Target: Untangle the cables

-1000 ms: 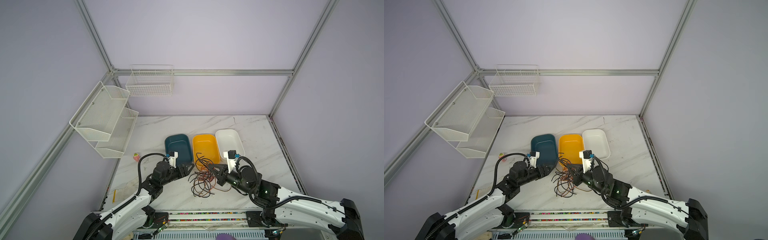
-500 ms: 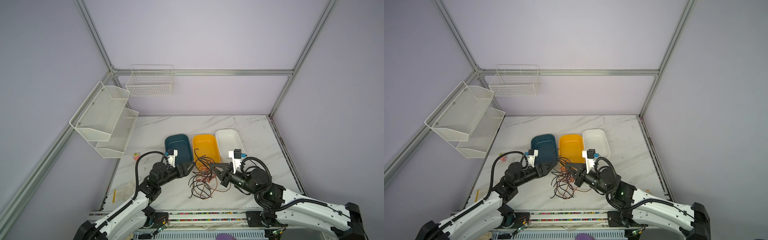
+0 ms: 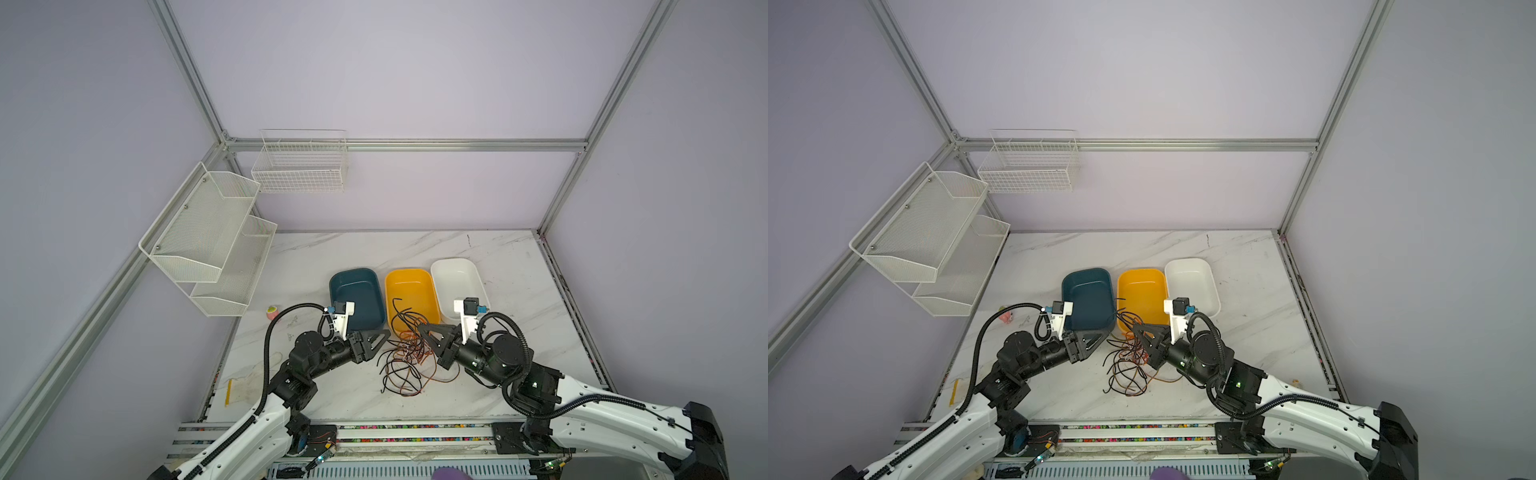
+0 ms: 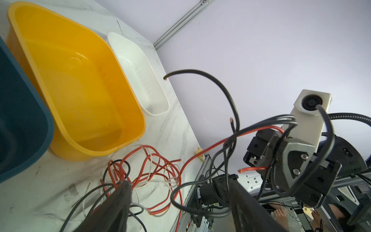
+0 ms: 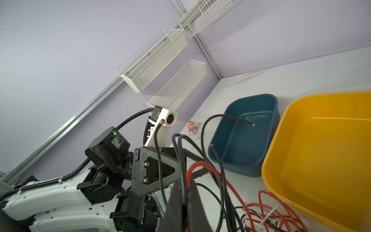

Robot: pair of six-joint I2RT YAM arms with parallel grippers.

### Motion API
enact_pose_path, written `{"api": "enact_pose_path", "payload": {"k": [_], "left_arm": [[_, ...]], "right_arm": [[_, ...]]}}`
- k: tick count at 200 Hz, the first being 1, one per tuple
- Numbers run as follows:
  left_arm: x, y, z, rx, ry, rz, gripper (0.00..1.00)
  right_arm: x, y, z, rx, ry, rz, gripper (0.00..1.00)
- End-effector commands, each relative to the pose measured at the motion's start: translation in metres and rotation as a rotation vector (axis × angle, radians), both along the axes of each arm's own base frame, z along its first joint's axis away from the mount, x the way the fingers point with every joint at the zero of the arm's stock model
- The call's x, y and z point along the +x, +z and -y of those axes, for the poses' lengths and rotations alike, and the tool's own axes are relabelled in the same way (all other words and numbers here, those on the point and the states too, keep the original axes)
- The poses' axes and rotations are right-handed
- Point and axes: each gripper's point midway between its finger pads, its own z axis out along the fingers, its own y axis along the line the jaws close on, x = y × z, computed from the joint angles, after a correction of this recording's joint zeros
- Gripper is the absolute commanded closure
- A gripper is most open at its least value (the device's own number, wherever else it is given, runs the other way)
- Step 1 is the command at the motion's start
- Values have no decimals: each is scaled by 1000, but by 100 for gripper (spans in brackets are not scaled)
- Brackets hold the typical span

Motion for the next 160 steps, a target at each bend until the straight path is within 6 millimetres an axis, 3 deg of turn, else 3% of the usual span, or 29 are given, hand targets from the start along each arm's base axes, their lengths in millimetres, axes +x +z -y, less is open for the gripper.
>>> {"api": "enact_pose_path", "payload": {"k": [1,86,160], "left_arm": [[-9,-8,5,-9,-54,5,29],[-2,-7,19,-11,-88,-12,34],[-4,-15,28,8,-121,-26,51]], "right_arm": [[4,11,3,52,-19,19,100],[4,-1,-8,17,11,18,100],[5,-10,-11,8,13,19,100]]}}
